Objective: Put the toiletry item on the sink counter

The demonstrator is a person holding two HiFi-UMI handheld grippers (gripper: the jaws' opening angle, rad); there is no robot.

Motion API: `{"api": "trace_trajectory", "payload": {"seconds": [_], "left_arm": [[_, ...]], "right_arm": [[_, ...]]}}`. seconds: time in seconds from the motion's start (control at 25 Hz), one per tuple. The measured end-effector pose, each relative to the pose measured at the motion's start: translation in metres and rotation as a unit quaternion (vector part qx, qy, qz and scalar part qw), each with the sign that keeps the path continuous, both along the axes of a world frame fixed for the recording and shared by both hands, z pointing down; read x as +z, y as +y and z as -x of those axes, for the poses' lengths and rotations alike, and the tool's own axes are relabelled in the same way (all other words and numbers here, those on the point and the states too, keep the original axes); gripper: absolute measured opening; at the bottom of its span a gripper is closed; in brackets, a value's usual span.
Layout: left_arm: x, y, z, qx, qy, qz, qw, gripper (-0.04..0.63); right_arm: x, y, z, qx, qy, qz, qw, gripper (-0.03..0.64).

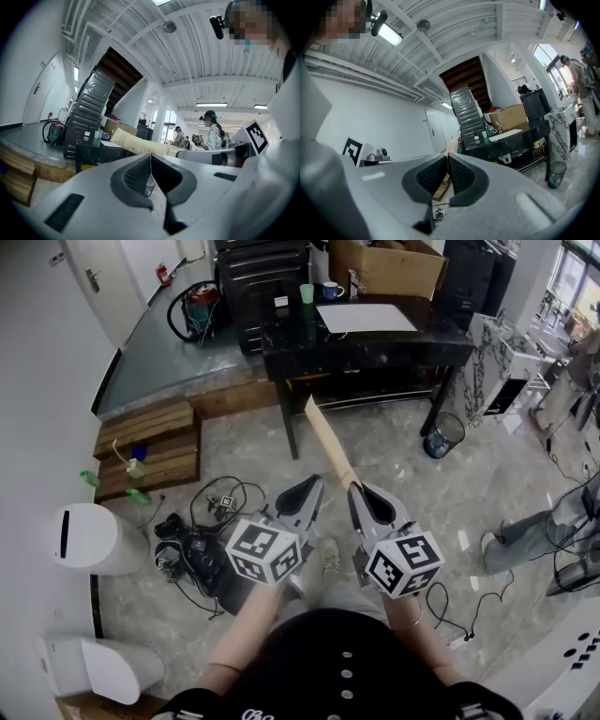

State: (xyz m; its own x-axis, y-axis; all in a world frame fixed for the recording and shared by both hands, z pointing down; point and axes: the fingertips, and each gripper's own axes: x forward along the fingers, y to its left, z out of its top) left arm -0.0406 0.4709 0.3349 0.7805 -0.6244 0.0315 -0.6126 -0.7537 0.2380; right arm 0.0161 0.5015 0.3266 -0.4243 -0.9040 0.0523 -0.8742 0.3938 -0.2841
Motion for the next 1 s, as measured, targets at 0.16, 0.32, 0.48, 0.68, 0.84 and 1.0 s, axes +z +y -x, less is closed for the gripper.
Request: {"api": "trace_trajectory", "payload": {"seconds": [0.16, 0.32, 0.48, 0.68, 0.84, 1.0], "left_arm": [[0.000, -0.040, -0.005, -0.001, 0.001, 0.000, 1.0000, 0.012], [-0.008, -0.086, -0.010, -0.006, 0.004, -0.005, 1.0000, 0.012], [-0.022, -0.132, -0.016, -0.013, 0.000, -0.016, 0.9998, 0.012], [-0.035, -0.190, -0.022, -0.018, 0.010, -0.030, 0.9993, 0.012], [-0.039, -0.232, -0.022, -0.029, 0.016, -0.035, 0.9989, 0.012], [-0.035, -0.266, -0.025, -0.039, 0.025, -0.027, 0.9986, 0.012]], "right_arm": [[0.002, -0.040, -0.003, -0.009, 0.013, 0.002, 1.000, 0.008], [-0.003, -0.088, -0.012, -0.013, 0.015, -0.006, 1.000, 0.006], [-0.010, -0.137, -0.021, -0.018, 0.015, -0.006, 1.000, 0.008], [-0.016, -0.196, -0.028, -0.029, 0.015, -0.017, 0.999, 0.006], [-0.020, -0.239, -0.034, -0.032, 0.017, -0.022, 0.999, 0.006], [-0.019, -0.272, -0.041, -0.035, 0.015, -0.026, 0.999, 0.006]]}}
